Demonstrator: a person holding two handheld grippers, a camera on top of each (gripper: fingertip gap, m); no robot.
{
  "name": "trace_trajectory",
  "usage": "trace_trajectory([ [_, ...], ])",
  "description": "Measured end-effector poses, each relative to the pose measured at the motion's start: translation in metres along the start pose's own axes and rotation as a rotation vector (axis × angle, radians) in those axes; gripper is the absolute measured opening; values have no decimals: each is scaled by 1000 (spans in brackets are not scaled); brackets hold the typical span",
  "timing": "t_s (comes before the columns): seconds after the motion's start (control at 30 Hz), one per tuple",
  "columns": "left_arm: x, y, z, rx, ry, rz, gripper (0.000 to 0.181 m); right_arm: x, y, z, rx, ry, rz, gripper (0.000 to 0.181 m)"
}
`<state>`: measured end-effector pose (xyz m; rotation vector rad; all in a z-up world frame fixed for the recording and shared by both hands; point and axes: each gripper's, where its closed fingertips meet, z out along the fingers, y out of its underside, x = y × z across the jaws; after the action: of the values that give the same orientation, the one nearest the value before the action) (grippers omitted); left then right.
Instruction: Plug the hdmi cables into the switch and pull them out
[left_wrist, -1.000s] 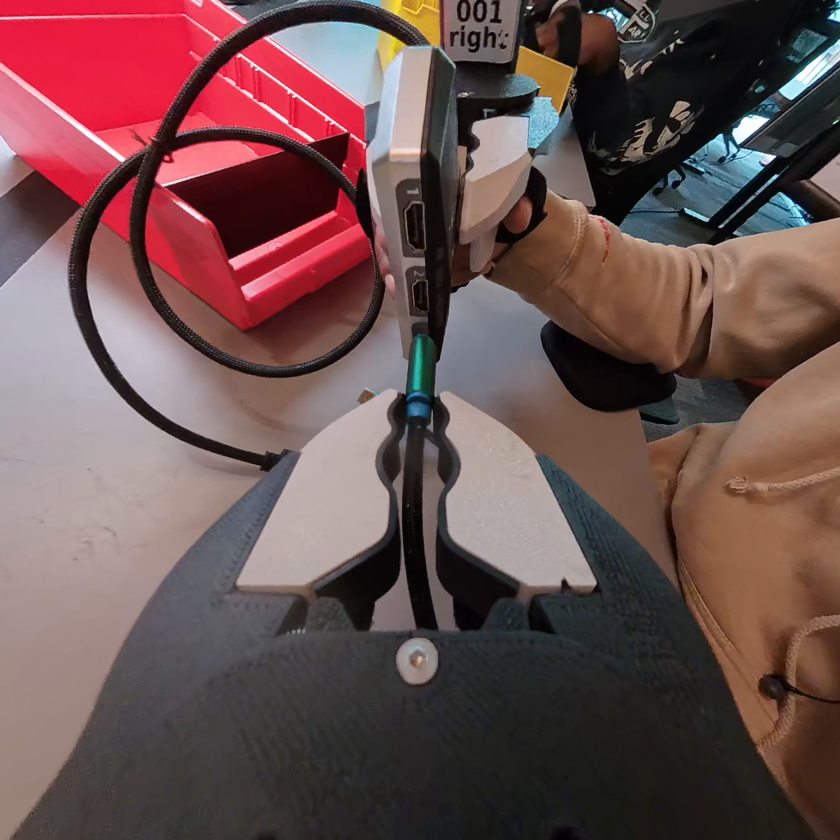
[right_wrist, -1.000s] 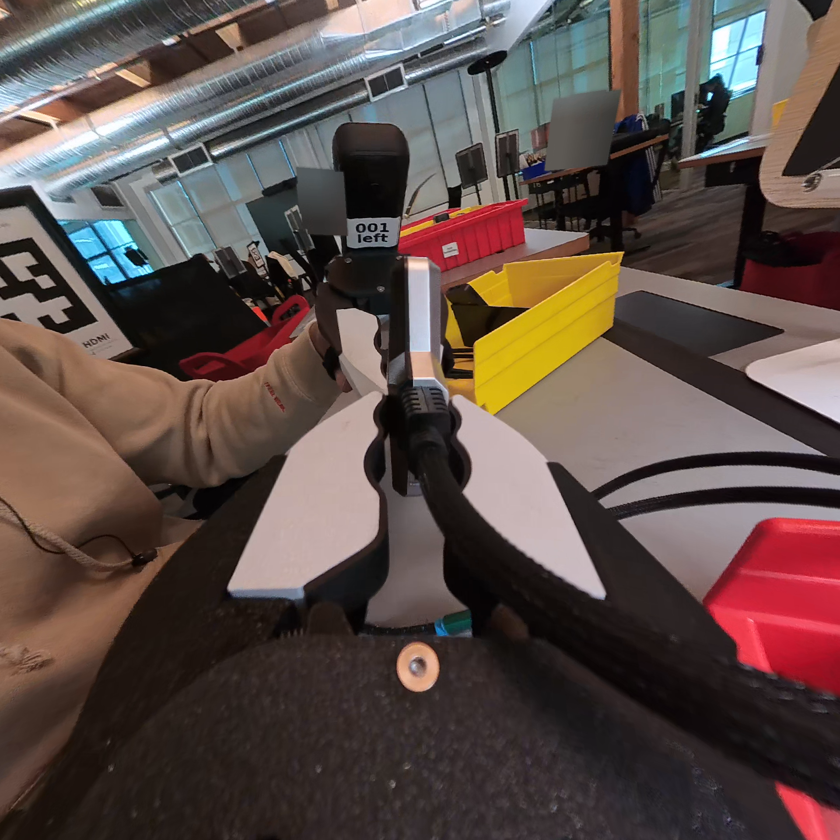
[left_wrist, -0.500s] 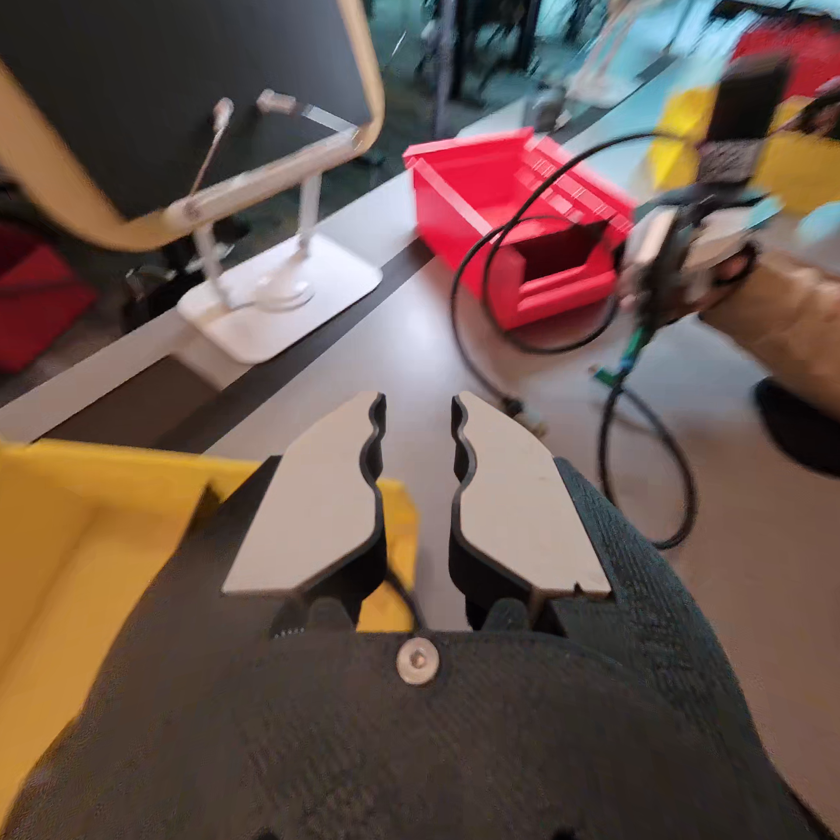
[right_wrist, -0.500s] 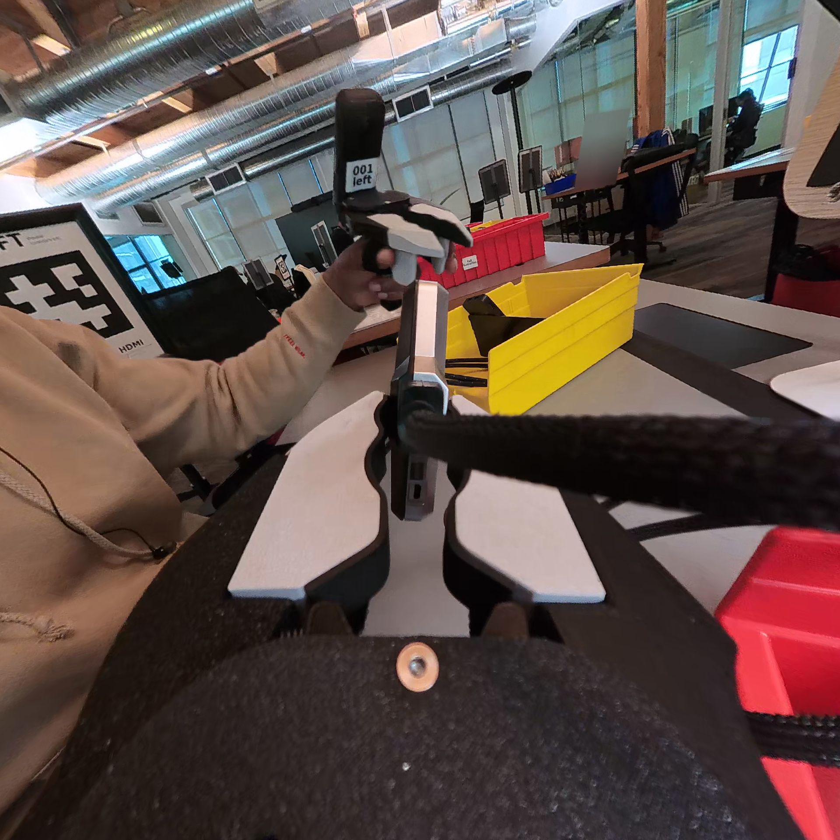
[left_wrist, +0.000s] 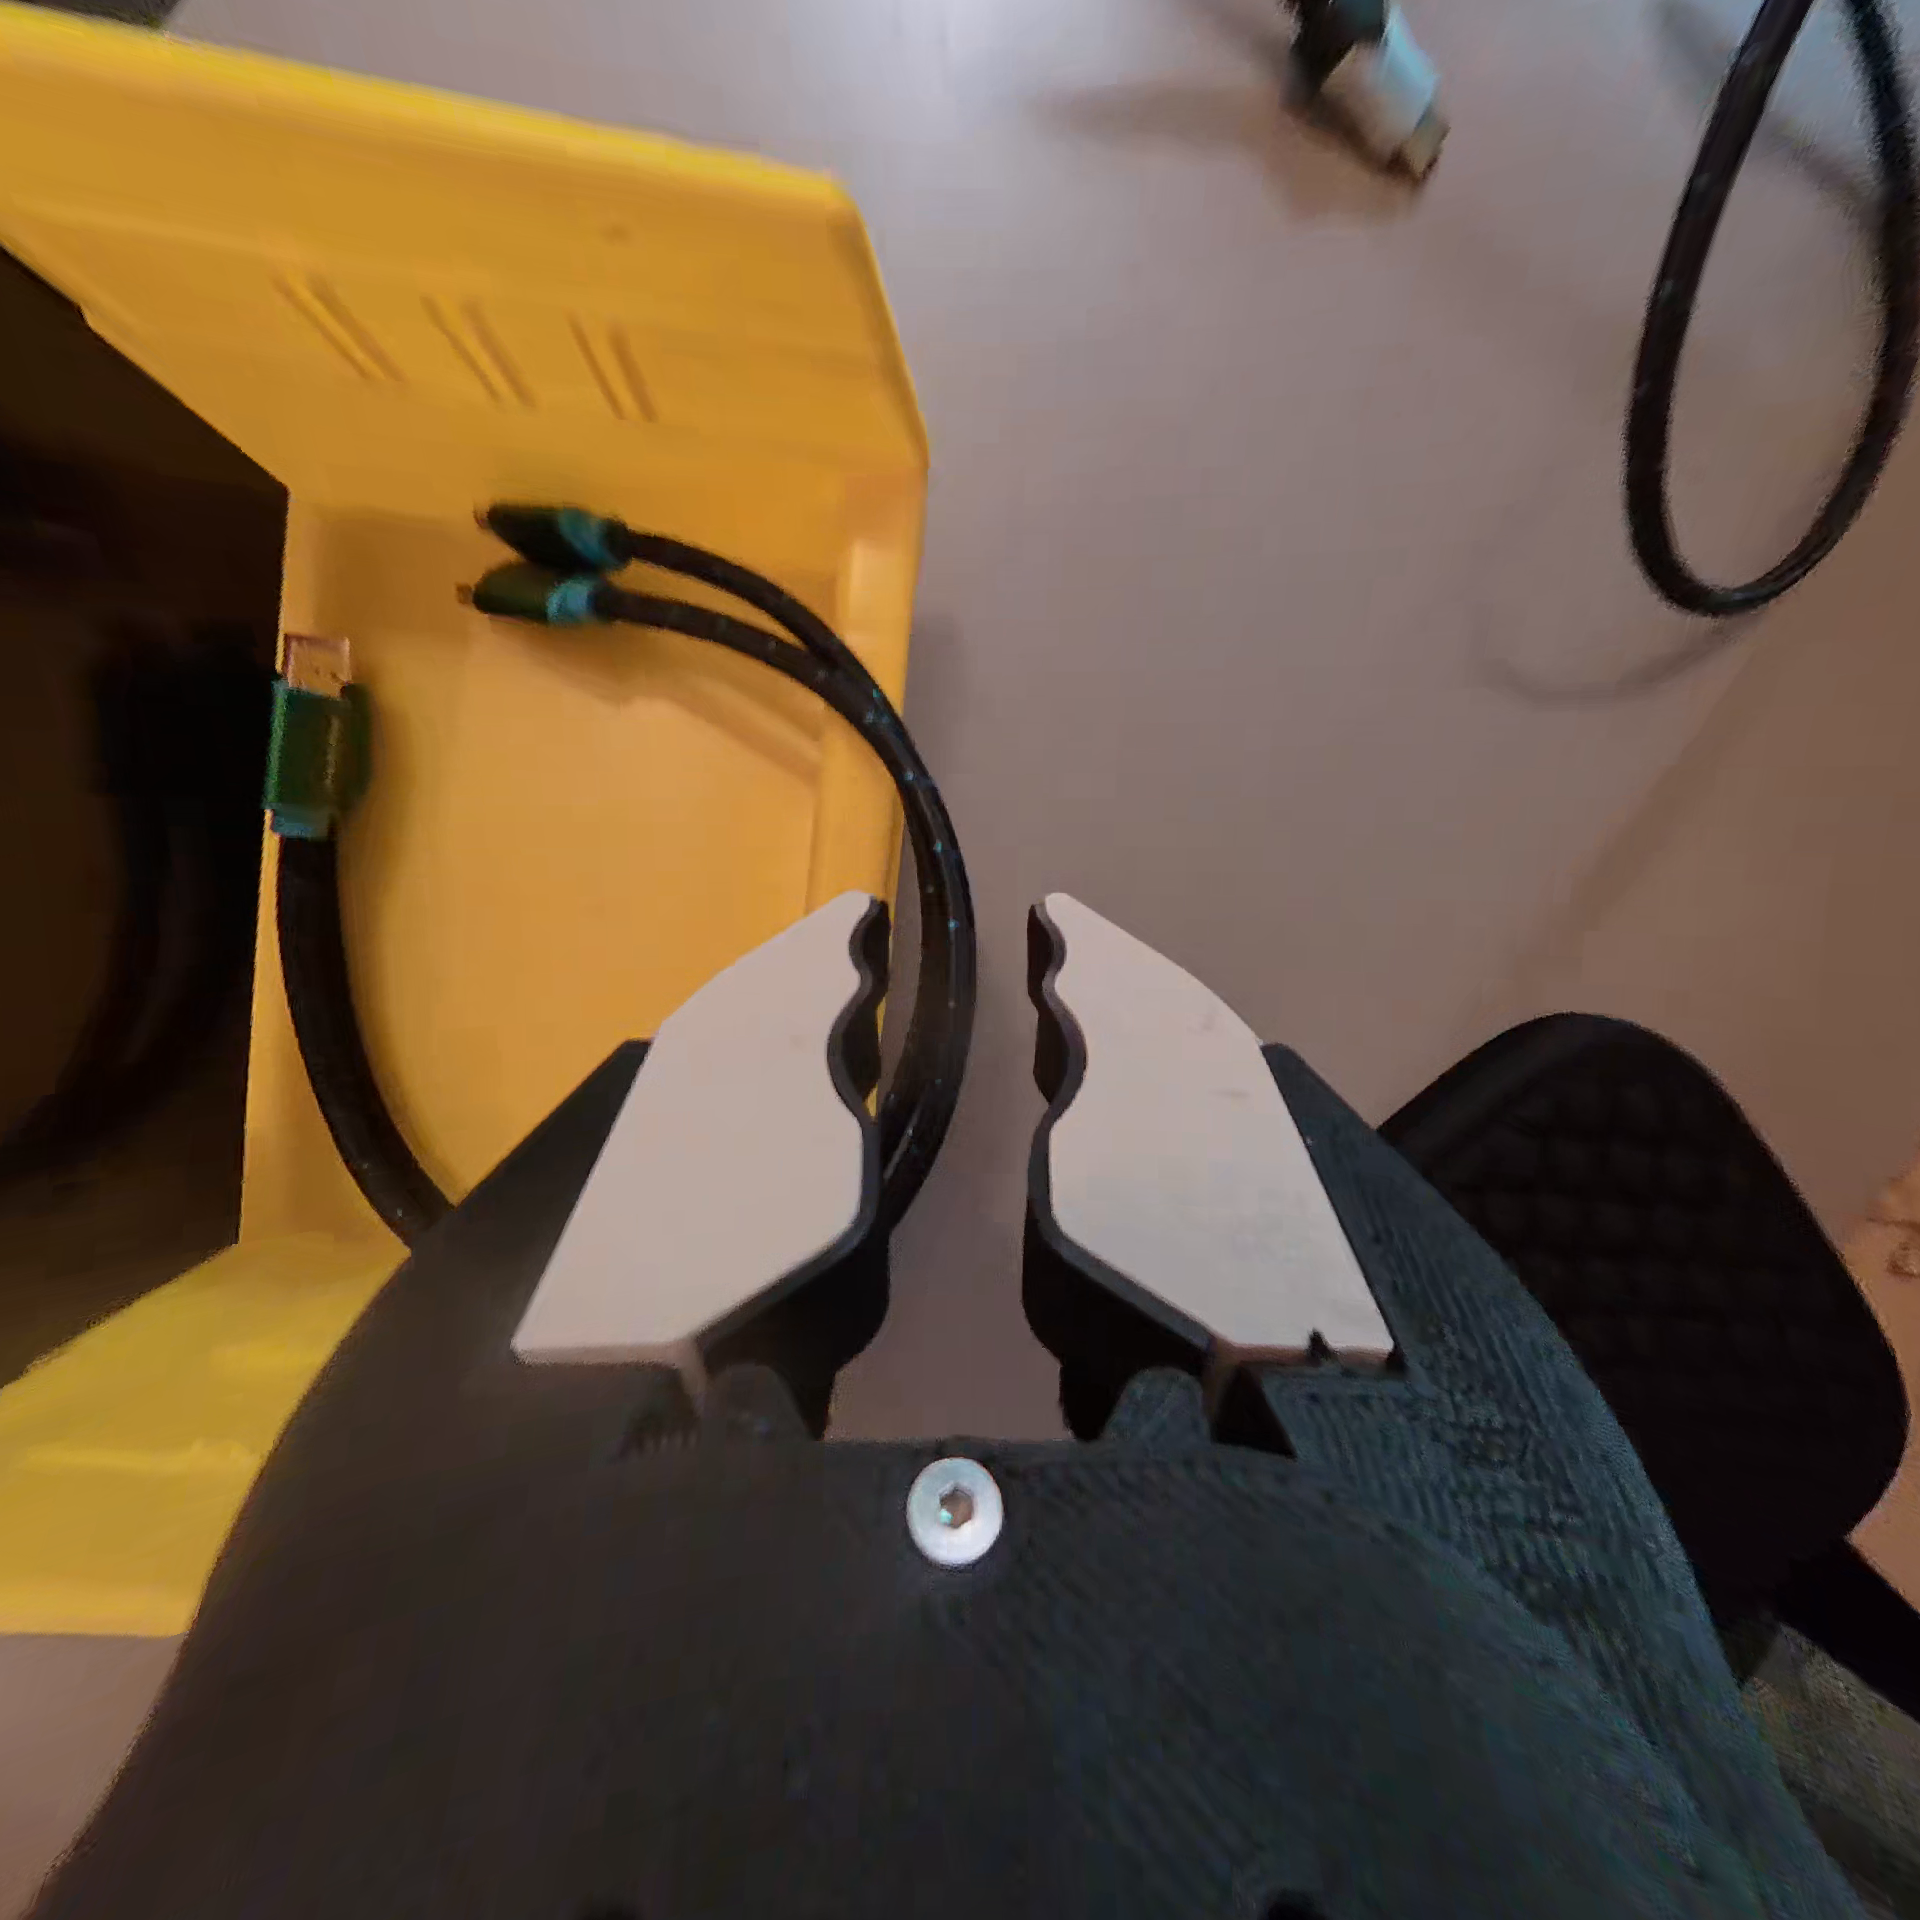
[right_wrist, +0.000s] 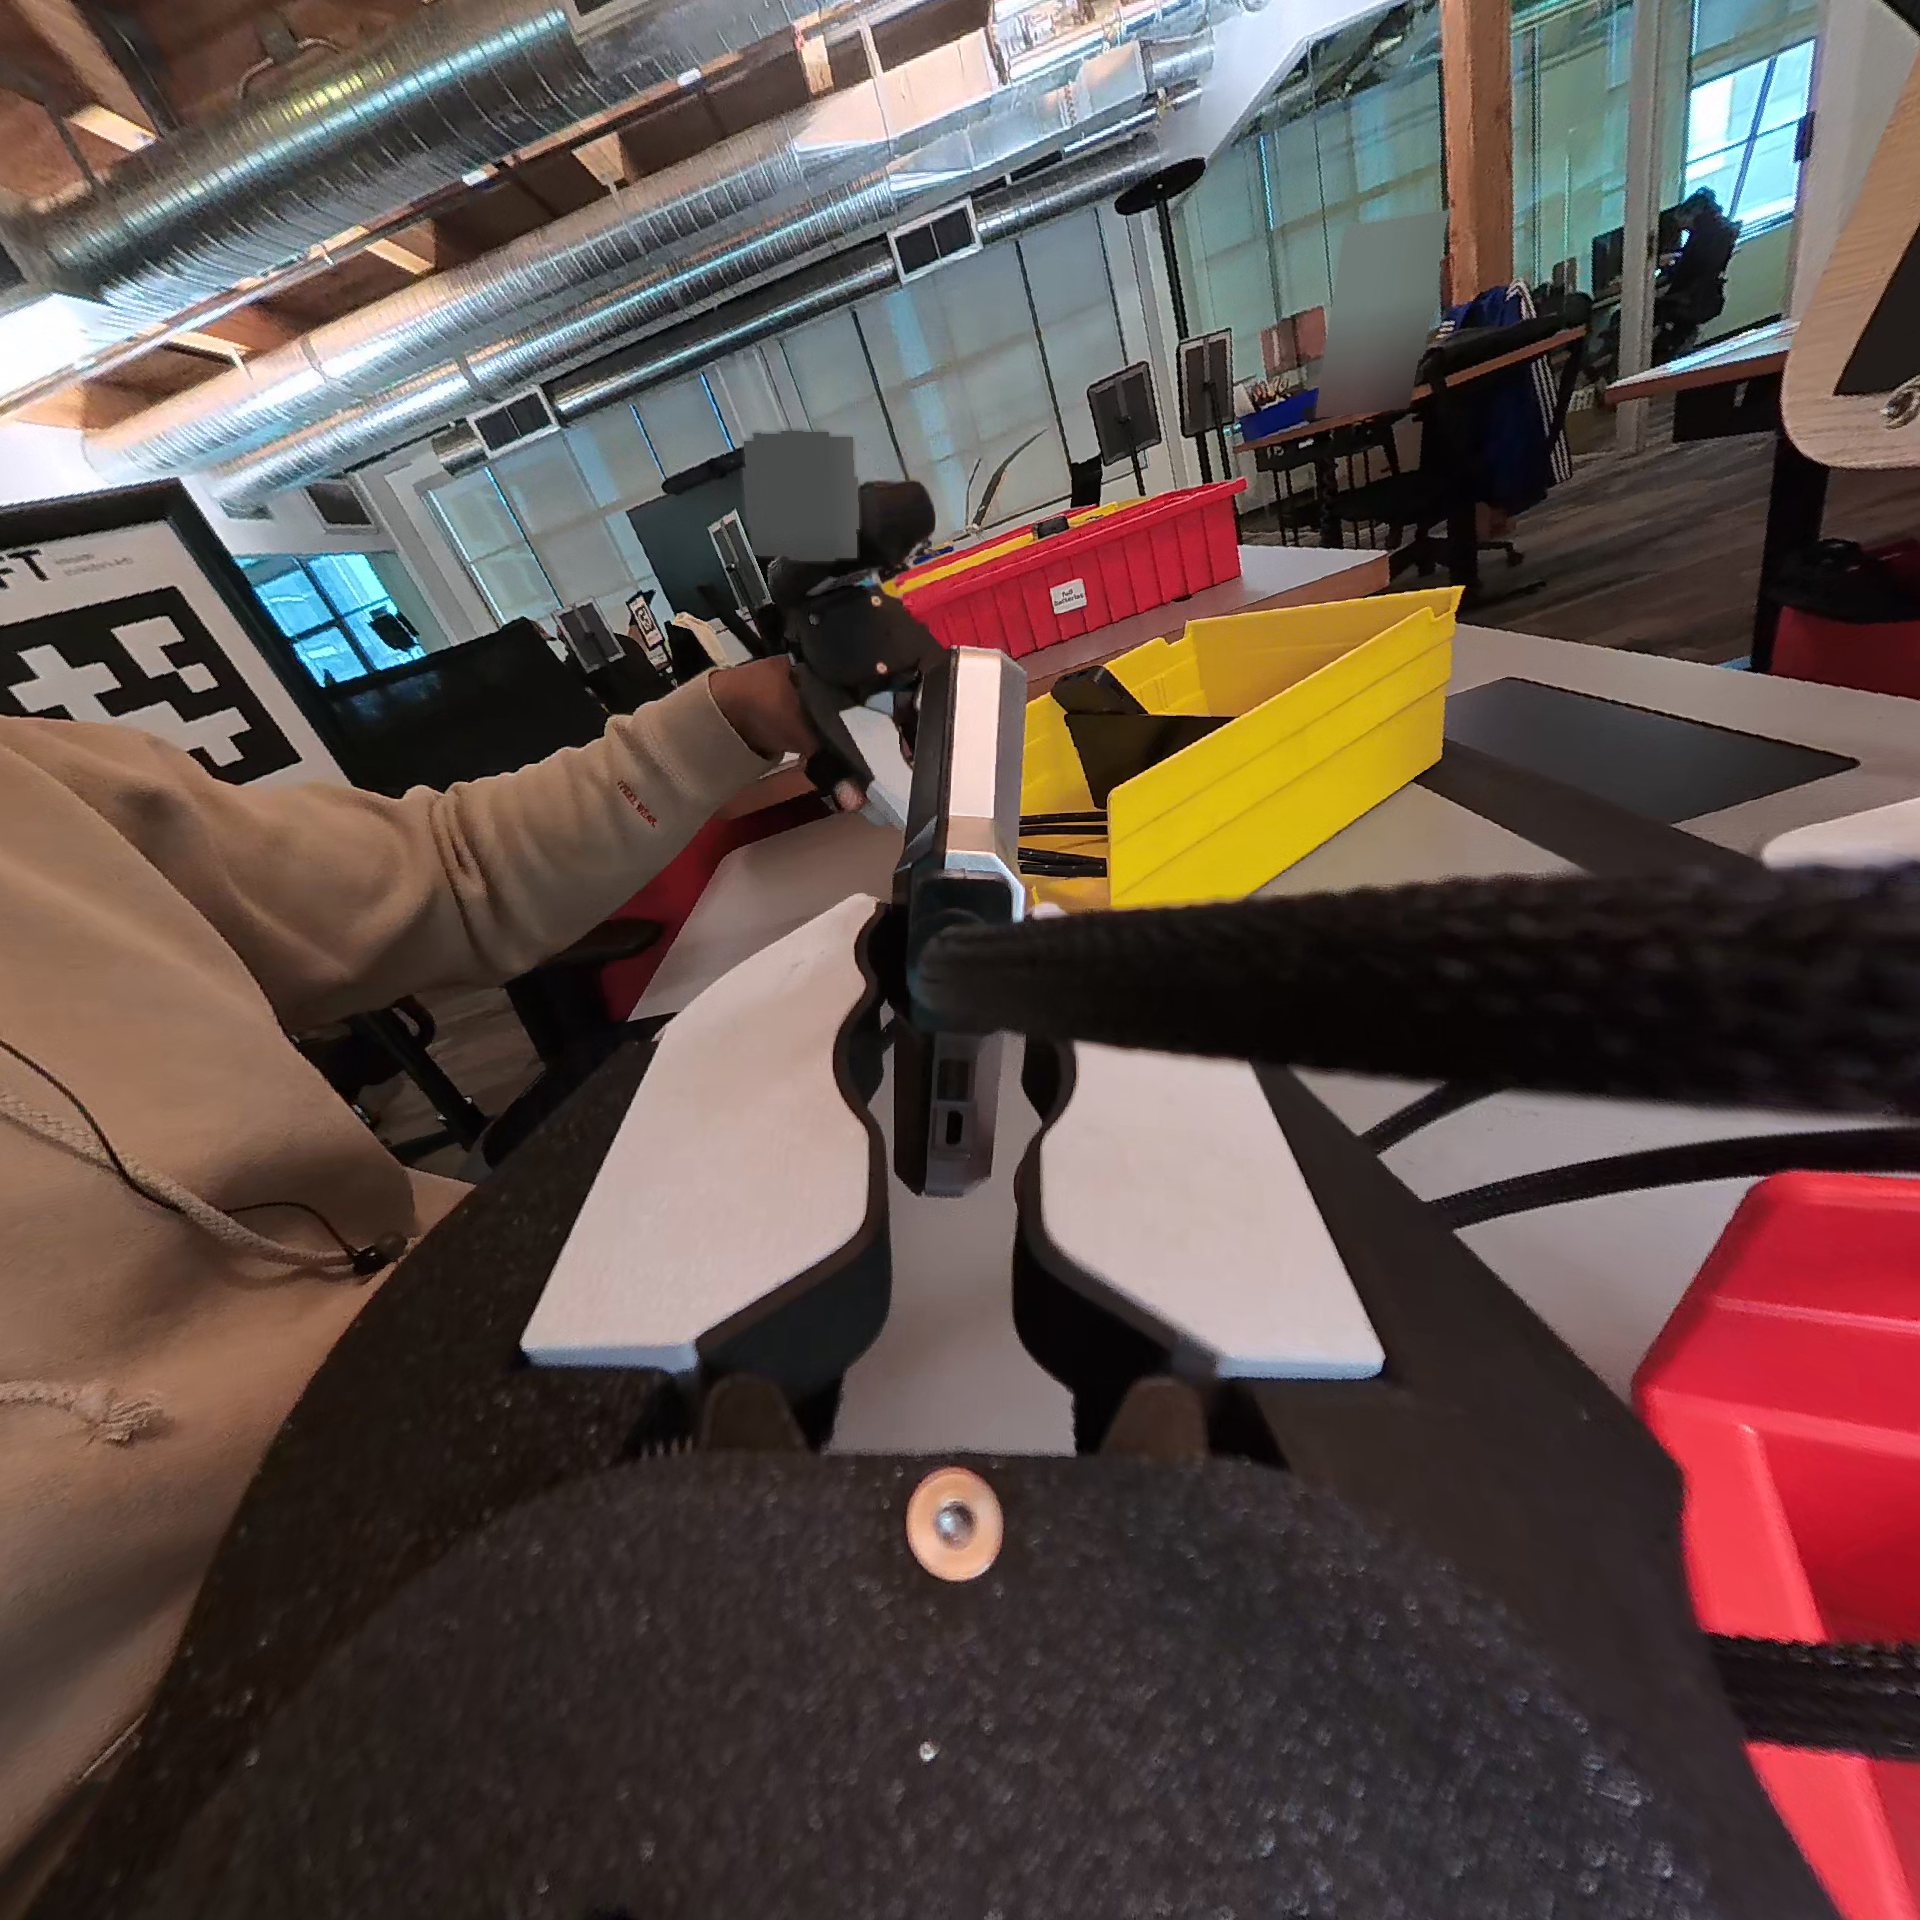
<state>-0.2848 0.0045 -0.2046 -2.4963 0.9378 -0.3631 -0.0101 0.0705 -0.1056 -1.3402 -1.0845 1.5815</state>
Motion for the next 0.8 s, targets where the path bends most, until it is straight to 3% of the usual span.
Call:
trace_trajectory([
  [0.1, -5, 7, 3, -40, -55, 37, 11, -1, 0, 1, -4, -1, -4, 22],
  [0.23, -12, -1, -9, -28, -135, 72, 8, -4, -2, 0, 0, -3, -12, 22],
  [0.53, -47, -56, -89, 142, -399, 121, 7, -5, -4, -3, 7, -5, -15, 22],
  [0.67, -33, -83, -132, 210, -483, 188, 7, -7, -11, -7, 34, -13, -19, 22],
  [0.8, 13, -115, -170, 353, -448, 258, 7, -11, -20, -15, 83, -43, -14, 22],
])
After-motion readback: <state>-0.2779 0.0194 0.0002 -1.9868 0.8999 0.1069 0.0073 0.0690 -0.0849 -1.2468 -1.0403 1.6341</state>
